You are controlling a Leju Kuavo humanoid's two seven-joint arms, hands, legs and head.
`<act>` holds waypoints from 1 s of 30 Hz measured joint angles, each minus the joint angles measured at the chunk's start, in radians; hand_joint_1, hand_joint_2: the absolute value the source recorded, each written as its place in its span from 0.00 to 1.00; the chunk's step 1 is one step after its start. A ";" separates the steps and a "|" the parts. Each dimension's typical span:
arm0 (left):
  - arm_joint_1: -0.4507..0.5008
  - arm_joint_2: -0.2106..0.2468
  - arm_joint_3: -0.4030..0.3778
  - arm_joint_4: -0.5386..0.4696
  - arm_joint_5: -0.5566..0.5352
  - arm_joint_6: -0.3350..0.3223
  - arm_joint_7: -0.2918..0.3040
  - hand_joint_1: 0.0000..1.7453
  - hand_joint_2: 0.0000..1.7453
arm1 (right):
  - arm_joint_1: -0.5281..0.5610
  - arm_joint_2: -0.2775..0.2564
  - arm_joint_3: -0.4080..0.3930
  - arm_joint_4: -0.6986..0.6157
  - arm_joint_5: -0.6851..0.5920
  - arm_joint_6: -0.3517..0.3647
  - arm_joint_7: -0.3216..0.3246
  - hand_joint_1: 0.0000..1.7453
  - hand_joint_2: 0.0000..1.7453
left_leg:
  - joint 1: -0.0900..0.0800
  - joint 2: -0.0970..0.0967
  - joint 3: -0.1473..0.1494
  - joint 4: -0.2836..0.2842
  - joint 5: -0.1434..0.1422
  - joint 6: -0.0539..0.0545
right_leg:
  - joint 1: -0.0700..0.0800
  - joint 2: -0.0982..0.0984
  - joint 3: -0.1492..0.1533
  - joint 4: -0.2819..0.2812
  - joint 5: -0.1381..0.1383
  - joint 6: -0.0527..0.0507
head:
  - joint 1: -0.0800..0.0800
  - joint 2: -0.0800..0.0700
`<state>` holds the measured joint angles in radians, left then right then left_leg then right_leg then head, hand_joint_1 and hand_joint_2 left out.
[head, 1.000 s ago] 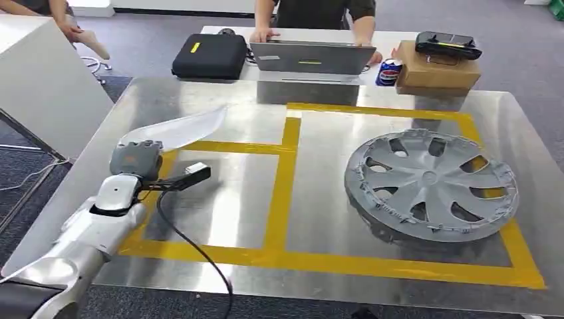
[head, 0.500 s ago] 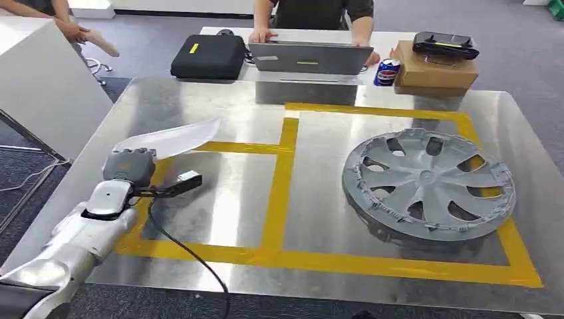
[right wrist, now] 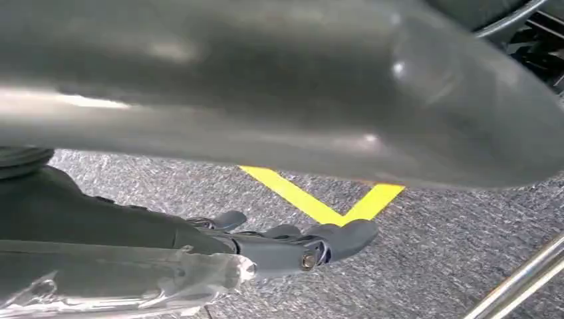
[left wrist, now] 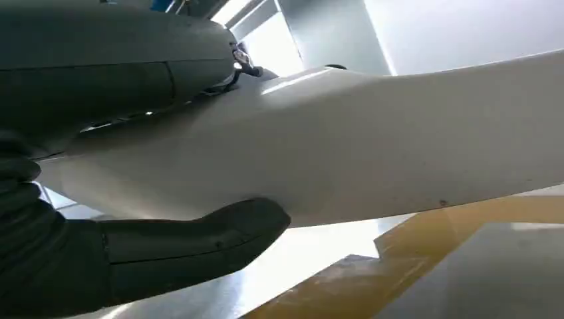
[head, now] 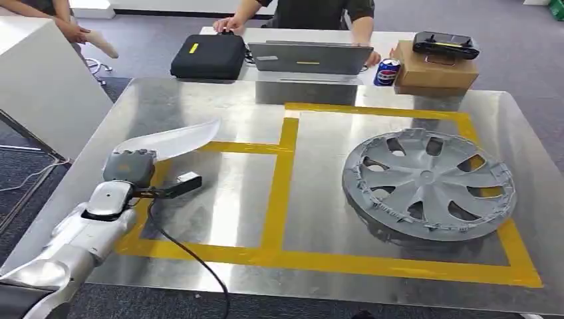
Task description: Take the parts from the cabinet and place them on the table.
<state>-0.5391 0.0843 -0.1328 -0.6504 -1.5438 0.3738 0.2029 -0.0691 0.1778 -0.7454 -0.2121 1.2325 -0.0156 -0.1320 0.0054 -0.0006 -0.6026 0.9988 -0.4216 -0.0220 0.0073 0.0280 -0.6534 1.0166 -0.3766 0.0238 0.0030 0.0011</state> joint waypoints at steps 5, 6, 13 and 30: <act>0.015 0.010 0.000 0.005 0.003 0.013 -0.073 1.00 1.00 | 0.001 0.000 -0.002 0.000 0.000 -0.005 -0.006 0.00 0.00 | 0.000 0.000 0.000 0.000 0.000 0.000 | 0.000 0.000 0.000 0.000 0.000 0.000 | 0.000 0.000; 0.022 0.013 0.000 0.005 0.006 0.023 -0.088 1.00 1.00 | 0.001 0.000 -0.003 0.000 0.000 -0.005 -0.006 0.00 0.00 | 0.000 0.000 0.000 0.000 0.000 0.000 | 0.000 0.000 0.000 0.000 0.000 0.000 | 0.000 0.000; 0.132 0.059 0.003 -0.120 0.128 0.023 -0.233 1.00 1.00 | 0.006 0.000 -0.013 0.000 -0.011 -0.016 -0.010 0.00 0.00 | 0.000 0.001 0.000 0.000 0.000 -0.001 | 0.000 0.003 -0.002 0.000 0.000 -0.001 | 0.000 0.000; 0.311 0.175 0.010 -0.486 0.214 -0.084 -0.288 0.00 1.00 | 0.015 -0.004 -0.047 0.000 -0.012 -0.019 -0.021 0.00 0.00 | 0.001 0.001 -0.002 0.000 -0.001 -0.001 | 0.001 0.002 -0.003 0.001 -0.001 -0.002 | 0.000 0.000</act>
<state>-0.2282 0.2590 -0.1228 -1.1368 -1.3295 0.2895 -0.0851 -0.0543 0.1740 -0.7919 -0.2121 1.2203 -0.0351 -0.1526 0.0063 0.0006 -0.6043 0.9986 -0.4223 -0.0233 0.0080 0.0295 -0.6560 1.0174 -0.3773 0.0221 0.0031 0.0011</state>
